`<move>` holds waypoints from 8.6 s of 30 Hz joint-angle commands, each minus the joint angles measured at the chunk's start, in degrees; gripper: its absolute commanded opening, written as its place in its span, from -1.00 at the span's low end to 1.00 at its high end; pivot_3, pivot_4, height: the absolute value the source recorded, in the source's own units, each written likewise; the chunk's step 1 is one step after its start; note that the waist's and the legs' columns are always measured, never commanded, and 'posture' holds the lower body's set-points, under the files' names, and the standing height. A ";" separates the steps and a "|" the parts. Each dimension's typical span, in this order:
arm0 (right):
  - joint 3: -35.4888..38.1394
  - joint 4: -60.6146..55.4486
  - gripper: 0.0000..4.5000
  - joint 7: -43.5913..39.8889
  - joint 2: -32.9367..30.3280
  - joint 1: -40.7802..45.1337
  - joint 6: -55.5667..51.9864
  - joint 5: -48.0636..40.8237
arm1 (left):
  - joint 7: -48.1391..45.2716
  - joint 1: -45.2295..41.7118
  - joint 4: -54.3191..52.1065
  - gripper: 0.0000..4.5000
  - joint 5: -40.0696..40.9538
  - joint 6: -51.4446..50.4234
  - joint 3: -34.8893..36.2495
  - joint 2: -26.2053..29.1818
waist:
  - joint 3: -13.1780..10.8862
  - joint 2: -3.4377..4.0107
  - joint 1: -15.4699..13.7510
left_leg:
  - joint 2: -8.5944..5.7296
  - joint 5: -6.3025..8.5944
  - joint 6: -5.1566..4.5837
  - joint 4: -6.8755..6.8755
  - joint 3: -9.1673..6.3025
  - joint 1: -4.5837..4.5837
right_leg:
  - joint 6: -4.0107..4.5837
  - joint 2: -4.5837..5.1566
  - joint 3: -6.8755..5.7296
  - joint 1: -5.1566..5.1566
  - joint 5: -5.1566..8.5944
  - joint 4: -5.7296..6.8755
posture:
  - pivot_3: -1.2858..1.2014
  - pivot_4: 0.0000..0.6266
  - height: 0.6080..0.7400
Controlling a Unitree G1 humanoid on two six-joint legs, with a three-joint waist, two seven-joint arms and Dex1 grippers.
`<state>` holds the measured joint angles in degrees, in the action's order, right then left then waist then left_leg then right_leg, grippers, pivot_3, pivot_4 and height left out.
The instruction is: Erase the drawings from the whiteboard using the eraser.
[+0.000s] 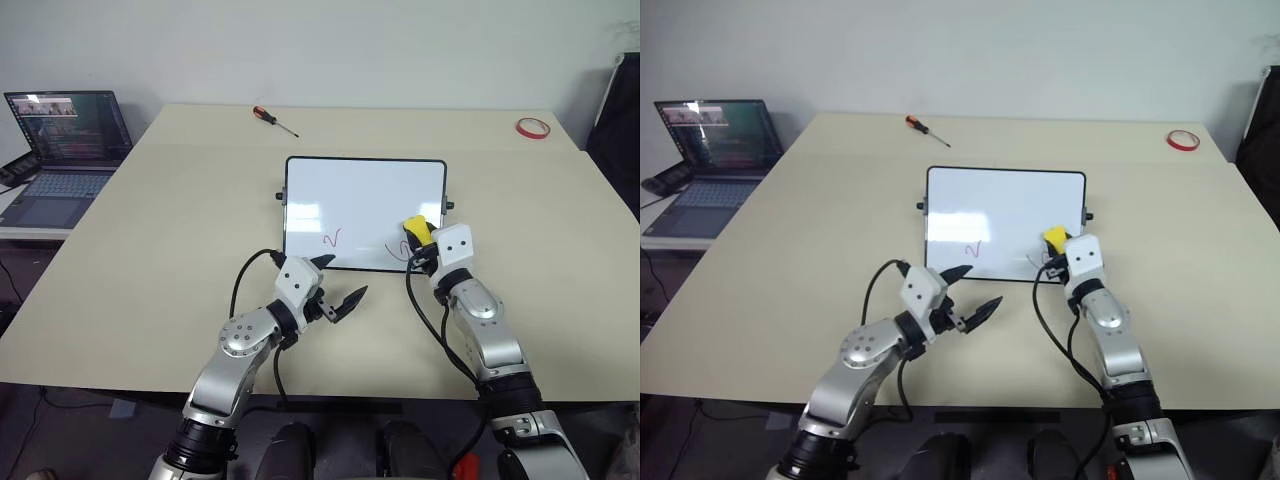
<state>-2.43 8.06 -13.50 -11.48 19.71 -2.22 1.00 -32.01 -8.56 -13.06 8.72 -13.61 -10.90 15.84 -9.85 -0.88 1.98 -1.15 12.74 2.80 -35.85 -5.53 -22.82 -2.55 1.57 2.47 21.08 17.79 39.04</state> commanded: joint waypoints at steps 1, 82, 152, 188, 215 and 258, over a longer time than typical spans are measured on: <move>-1.15 -1.85 -0.44 -1.70 -0.86 -3.01 -4.39 0.14 | 0.42 0.20 -3.16 1.00 0.16 0.06 0.17 0.08 | 0.00 0.00 -0.03 | 0.00 0.00 0.00 0.00 0.00 -0.01 | 0.00 0.00 0.00 0.00 0.00 0.00 | 0.03 -0.52 1.00; -10.01 -3.99 -0.44 -1.60 -0.48 3.43 -9.45 9.65 | 1.04 0.80 -3.89 1.00 0.39 -0.34 -1.06 -0.76 | -0.02 -0.01 -0.18 | -0.04 0.00 0.01 -0.01 -0.06 -0.10 | -0.01 0.04 -0.05 0.06 0.00 -0.04 | 0.03 -0.52 1.00; -1.70 -14.06 -0.44 -7.08 -14.10 -8.23 -10.81 7.31 | -0.54 2.92 -5.95 1.00 1.22 -0.19 1.01 2.40 | -0.10 -0.29 -1.79 | -0.20 0.01 -0.03 -0.10 -0.48 0.18 | -0.28 0.48 -0.23 -0.65 0.26 -0.40 | 0.03 -0.52 1.00; -1.15 -14.28 -0.44 -8.06 -4.71 -4.49 -4.28 -2.28 | 9.23 7.56 -7.71 1.00 -3.16 1.90 8.75 2.82 | -0.29 -0.25 -0.08 | -0.18 0.02 -0.02 0.14 -0.13 -0.15 | -0.02 0.45 -0.16 0.06 0.16 -0.16 | 0.03 -0.52 1.00; -8.73 27.07 -0.44 -2.65 7.44 25.48 12.96 5.99 | 12.01 11.29 -8.46 1.00 -4.61 2.57 9.28 1.96 | -0.37 -0.23 -0.05 | -0.14 0.02 -0.02 0.16 -0.03 -0.12 | 0.04 0.38 -0.12 0.15 0.15 -0.08 | 0.03 -0.52 1.00; -19.42 19.97 -0.44 -14.19 3.37 14.36 5.96 12.21 | 12.61 10.93 -11.02 1.00 -4.47 0.21 8.91 1.70 | -0.30 -0.22 -0.07 | -0.04 -0.01 0.02 0.10 -0.06 0.00 | 0.08 0.12 -0.08 0.07 0.05 0.02 | 0.03 -0.52 1.00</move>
<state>-22.60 27.84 -27.42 -6.96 34.03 5.91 12.36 -19.54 2.27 -21.58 4.04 -13.57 -1.98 17.70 -10.14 -1.10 1.92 -1.19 12.72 2.82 -35.76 -5.63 -22.79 -2.47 1.68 2.36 21.10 17.83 39.06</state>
